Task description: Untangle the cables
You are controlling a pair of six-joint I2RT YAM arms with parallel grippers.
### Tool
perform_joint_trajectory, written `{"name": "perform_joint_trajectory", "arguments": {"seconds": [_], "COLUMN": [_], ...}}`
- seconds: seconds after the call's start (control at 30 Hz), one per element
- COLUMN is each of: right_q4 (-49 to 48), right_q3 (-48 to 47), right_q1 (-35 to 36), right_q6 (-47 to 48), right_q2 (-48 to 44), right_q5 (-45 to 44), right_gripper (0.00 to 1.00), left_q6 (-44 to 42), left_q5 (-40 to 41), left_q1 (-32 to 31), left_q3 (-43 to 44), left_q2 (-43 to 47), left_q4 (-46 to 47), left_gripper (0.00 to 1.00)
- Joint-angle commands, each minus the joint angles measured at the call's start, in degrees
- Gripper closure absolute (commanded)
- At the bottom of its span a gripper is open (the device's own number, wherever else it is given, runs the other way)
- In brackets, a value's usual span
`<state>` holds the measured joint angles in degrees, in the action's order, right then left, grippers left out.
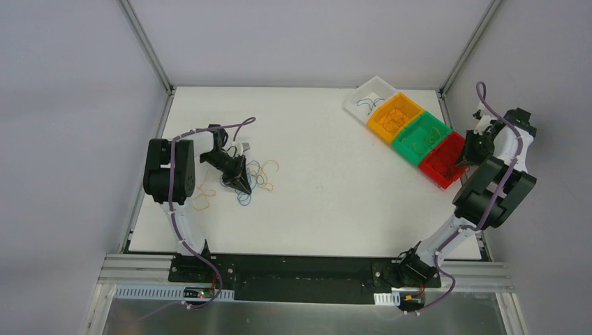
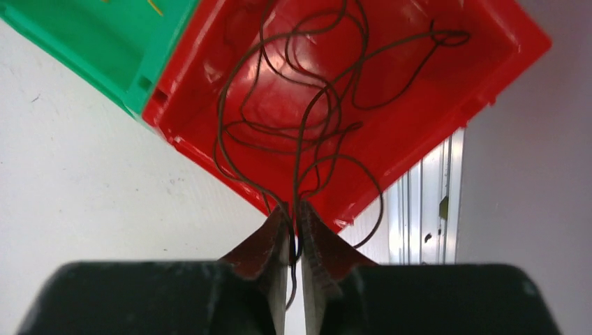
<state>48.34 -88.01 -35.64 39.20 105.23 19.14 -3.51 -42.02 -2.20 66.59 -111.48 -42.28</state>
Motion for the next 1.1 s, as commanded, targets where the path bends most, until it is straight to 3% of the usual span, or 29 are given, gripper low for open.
{"name": "perform_joint_trajectory", "arguments": {"seconds": [0.0, 0.23, 0.37, 0.47, 0.87, 1.07], "right_q4": [3.5, 5.67, 6.62, 7.24, 9.58, 14.47], "right_q3": [-6.62, -9.89, -8.88, -7.0, 5.07, 7.89], "right_q1": [3.55, 4.17, 4.17, 4.22, 5.84, 8.67], "right_q6": [-2.45, -4.61, -4.38, -4.52, -3.32, -5.89], "right_q2": [2.84, 0.91, -3.51, -7.81, -20.1, -22.41], "right_q5": [-3.68, -2.2, -0.94, 0.75, -5.17, 4.92], "right_gripper": [0.82, 0.57, 0.38, 0.3, 0.28, 0.3], "left_q6": [0.3, 0.11, 0.06, -0.07, -1.67, -2.12], "left_q5": [-1.0, -0.98, -1.31, -1.62, -2.34, -3.56], "left_q1": [-0.09, -0.15, -0.14, -0.17, -0.68, -5.7], "left_q3": [0.24, 0.05, -0.11, -0.65, 3.22, 5.31], "left_q2": [-0.89, -0.49, -0.65, -0.86, -2.85, -3.53], "left_q4": [-0.52, -0.52, -0.53, -0.52, -2.46, -2.54], "left_gripper": [1.0, 1.0, 1.0, 1.0, 1.0, 1.0]}}
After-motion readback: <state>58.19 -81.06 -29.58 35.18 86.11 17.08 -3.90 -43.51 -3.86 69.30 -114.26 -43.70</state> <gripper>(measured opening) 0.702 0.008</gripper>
